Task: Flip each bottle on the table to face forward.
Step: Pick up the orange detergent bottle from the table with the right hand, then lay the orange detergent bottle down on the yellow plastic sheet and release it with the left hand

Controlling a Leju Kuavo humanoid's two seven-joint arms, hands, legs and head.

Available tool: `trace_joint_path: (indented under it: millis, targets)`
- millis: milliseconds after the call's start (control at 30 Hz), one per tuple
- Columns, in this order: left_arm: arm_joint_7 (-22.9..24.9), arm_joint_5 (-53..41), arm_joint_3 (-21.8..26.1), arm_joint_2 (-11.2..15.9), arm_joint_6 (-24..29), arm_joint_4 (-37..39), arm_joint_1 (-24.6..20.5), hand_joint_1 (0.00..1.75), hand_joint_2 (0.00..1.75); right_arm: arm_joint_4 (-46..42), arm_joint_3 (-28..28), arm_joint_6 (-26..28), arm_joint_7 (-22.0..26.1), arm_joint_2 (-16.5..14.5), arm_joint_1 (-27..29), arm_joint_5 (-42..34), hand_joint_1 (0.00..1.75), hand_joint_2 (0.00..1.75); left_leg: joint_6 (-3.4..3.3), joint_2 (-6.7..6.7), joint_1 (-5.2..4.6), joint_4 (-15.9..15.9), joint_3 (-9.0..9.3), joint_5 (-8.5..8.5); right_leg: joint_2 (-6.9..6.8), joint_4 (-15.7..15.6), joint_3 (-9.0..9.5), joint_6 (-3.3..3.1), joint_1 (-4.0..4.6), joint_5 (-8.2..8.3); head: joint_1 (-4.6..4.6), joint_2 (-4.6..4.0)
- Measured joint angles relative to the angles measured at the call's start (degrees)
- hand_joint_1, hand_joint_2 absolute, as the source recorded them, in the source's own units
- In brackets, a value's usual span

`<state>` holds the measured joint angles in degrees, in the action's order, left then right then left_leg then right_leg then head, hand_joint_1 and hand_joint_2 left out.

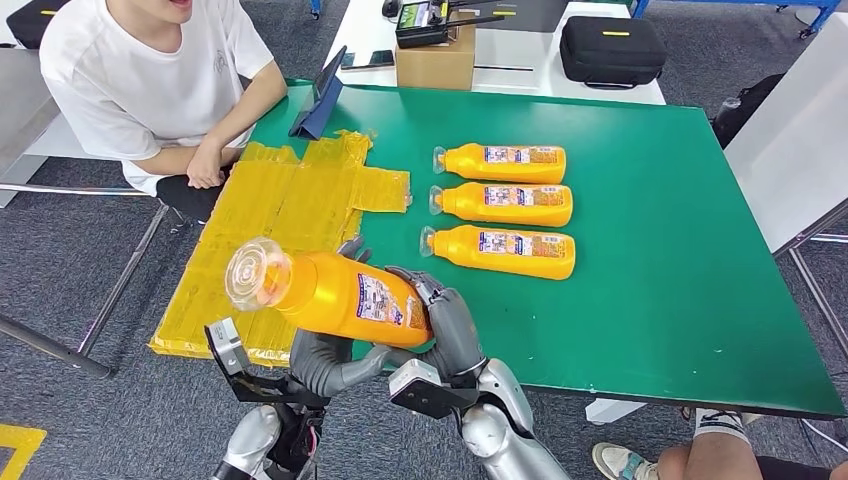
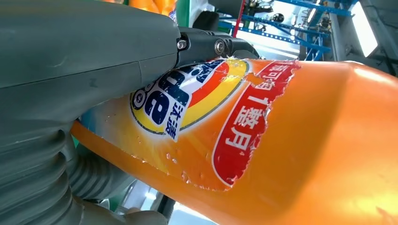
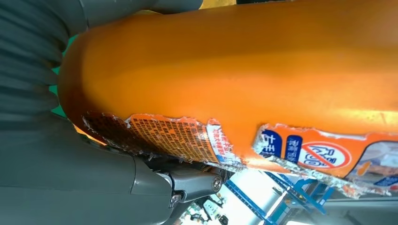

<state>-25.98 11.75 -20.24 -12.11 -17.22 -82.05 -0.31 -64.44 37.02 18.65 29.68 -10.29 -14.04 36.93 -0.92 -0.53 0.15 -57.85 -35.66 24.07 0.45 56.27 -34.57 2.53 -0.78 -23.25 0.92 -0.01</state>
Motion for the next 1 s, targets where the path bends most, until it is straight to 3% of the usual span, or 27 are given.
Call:
trace_joint_path:
  millis: [100, 133, 333, 433, 500, 567, 600, 633, 700, 867, 1000]
  targets:
    - [-0.9, -1.3, 0.0, 0.0, 1.3, 0.0, -0.1, 1.22, 1.75, 1.0, 0.5, -1.2, 0.0, -0.4, -0.2, -0.2, 1.75, 1.75, 0.0, 0.0, 0.0, 0.0, 0.0, 0.0, 0.0, 0.0, 0.0, 0.0, 0.0, 0.0, 0.0, 0.0]
    - [-1.1, -1.7, 0.1, 0.0, 1.8, 0.0, -0.2, 1.5, 1.75, 1.5, 0.7, -1.6, 0.0, -0.6, -0.2, -0.5, 1.75, 1.75, 0.0, 0.0, 0.0, 0.0, 0.0, 0.0, 0.0, 0.0, -0.01, 0.0, 0.0, 0.0, 0.01, 0.0]
    - [-1.7, -2.0, 0.6, 0.0, 2.7, 0.0, -0.6, 1.75, 1.75, 3.3, 1.6, -2.9, 0.4, -1.4, -0.7, -2.0, 1.75, 1.75, 0.0, 0.01, 0.0, 0.0, 0.0, 0.0, 0.01, 0.0, -0.02, 0.0, 0.0, 0.0, 0.01, 0.0]
    - [-2.4, -2.1, 0.9, 0.0, 2.9, 0.0, -0.6, 1.75, 1.75, 3.9, 1.9, -3.8, 0.4, -1.6, -1.0, -2.8, 1.54, 1.75, 0.0, 0.01, 0.0, 0.0, 0.0, 0.0, 0.01, 0.0, -0.03, 0.0, 0.0, 0.0, 0.01, 0.01]
    - [-2.5, -1.8, 1.1, 0.0, 2.9, 0.0, -0.7, 1.75, 1.75, 4.1, 1.9, -4.5, 0.5, -1.7, -1.1, -3.7, 1.02, 1.75, 0.0, 0.01, 0.0, 0.0, 0.0, 0.0, 0.01, 0.0, -0.03, 0.0, 0.0, 0.0, 0.0, 0.01]
    - [-2.5, -1.4, 1.2, 0.0, 2.7, 0.0, -0.7, 1.75, 1.75, 4.3, 2.1, -5.3, 0.9, -1.8, -1.1, -4.7, 0.29, 1.75, 0.0, 0.02, 0.0, 0.0, 0.0, 0.0, 0.01, 0.0, -0.03, 0.0, 0.0, 0.0, 0.01, 0.01]
    - [-2.5, -0.9, 1.3, 0.0, 2.4, 0.1, -0.7, 1.75, 1.75, 4.3, 2.1, -6.0, 1.2, -1.8, -1.0, -5.4, 0.07, 1.31, 0.0, 0.02, 0.0, 0.0, 0.0, 0.0, 0.01, 0.0, -0.03, 0.0, 0.0, 0.0, 0.01, 0.01]
    - [-2.3, -0.2, 1.4, 0.0, 1.9, 0.1, -0.8, 1.75, 1.75, 4.3, 2.2, -6.8, 1.5, -1.8, -0.9, -6.2, 0.0, 0.87, 0.0, 0.01, 0.0, 0.0, 0.0, 0.0, 0.01, 0.0, -0.03, 0.0, 0.0, 0.0, 0.01, 0.01]
    - [-1.4, 2.6, 2.0, 0.0, -0.3, 0.4, -1.0, 1.75, 1.75, 4.1, 2.2, -8.7, 2.3, -1.8, -0.5, -8.3, 0.0, 0.0, 0.0, 0.01, 0.0, 0.0, 0.01, 0.0, 0.01, 0.0, -0.03, 0.0, 0.0, 0.0, 0.01, 0.0]
    - [1.2, 11.8, 3.4, 0.0, -8.1, 1.2, -1.0, 1.75, 1.75, 1.4, 1.1, -10.6, 4.1, -1.8, 1.2, -12.4, 0.0, 0.0, 0.0, 0.02, 0.0, 0.0, 0.0, 0.0, 0.01, 0.0, -0.04, 0.0, 0.0, 0.0, 0.0, 0.01]
    - [1.7, 13.7, 3.6, 0.0, -9.7, 1.4, -1.0, 1.75, 1.75, -1.2, 0.6, -10.5, 4.8, -1.8, 2.5, -13.3, 0.0, 0.0, 0.0, 0.02, 0.0, 0.0, 0.0, 0.0, 0.01, 0.0, -0.04, 0.0, 0.0, 0.0, 0.0, 0.01]
